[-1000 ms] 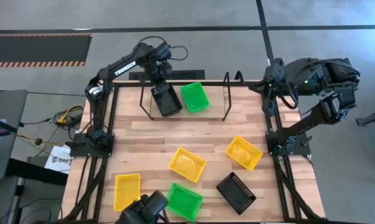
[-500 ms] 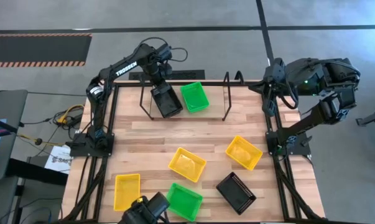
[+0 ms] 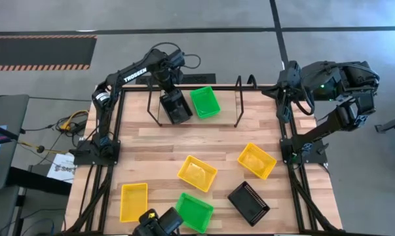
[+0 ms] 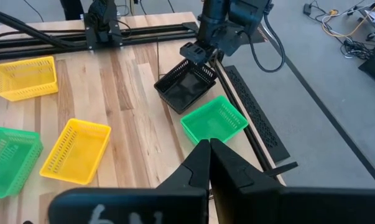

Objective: Stack baskets on shelf by color
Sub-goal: Stack the top black bin on top of the black bin

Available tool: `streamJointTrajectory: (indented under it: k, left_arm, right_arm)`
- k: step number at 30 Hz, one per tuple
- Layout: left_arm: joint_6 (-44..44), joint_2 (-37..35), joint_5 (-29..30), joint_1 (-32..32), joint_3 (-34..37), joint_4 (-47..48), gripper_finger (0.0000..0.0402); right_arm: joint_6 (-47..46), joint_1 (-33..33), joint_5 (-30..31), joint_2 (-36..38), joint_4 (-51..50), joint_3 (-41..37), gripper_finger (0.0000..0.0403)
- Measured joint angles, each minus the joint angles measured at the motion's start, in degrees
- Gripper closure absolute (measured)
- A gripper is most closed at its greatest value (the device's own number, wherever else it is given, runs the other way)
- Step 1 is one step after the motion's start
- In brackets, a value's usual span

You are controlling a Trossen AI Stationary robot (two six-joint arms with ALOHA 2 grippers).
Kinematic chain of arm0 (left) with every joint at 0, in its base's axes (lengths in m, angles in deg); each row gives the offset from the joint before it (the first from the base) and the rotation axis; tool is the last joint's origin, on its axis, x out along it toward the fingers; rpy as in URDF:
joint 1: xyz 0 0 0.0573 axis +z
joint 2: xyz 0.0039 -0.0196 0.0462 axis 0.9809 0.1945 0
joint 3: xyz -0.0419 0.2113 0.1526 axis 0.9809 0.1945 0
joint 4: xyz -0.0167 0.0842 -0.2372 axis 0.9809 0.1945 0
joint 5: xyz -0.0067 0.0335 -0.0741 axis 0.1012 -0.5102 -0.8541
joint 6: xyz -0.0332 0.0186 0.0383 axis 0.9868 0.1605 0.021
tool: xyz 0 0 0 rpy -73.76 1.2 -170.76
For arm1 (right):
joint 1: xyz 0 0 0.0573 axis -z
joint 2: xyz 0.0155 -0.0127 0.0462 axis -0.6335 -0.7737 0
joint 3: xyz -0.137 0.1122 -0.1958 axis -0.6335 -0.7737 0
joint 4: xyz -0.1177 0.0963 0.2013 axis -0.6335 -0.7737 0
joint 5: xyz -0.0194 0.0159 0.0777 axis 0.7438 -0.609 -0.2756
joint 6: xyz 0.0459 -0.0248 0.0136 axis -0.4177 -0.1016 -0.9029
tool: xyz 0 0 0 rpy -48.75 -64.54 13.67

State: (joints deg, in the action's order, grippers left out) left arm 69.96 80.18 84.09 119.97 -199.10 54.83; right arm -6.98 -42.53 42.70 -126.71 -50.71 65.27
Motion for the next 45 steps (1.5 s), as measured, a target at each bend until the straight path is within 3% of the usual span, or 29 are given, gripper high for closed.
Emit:
streamJointTrajectory:
  k: [17,28,45]
  left_arm:
    - [12.4,-0.1,-2.9,-0.9,0.0,0.7,0.0276]
    - [11.9,-0.1,1.9,-0.9,0.0,-0.9,0.0276]
    - [11.5,-0.1,-0.4,-0.9,2.0,-2.2,0.0276]
  right_arm:
    - [1.4,0.0,-0.1,0.0,0.0,0.0,0.0377]
    - [1.5,0.0,-0.2,0.0,0.0,0.0,0.0377]
    - [1.5,0.0,-0.2,0.0,0.0,0.0,0.0377]
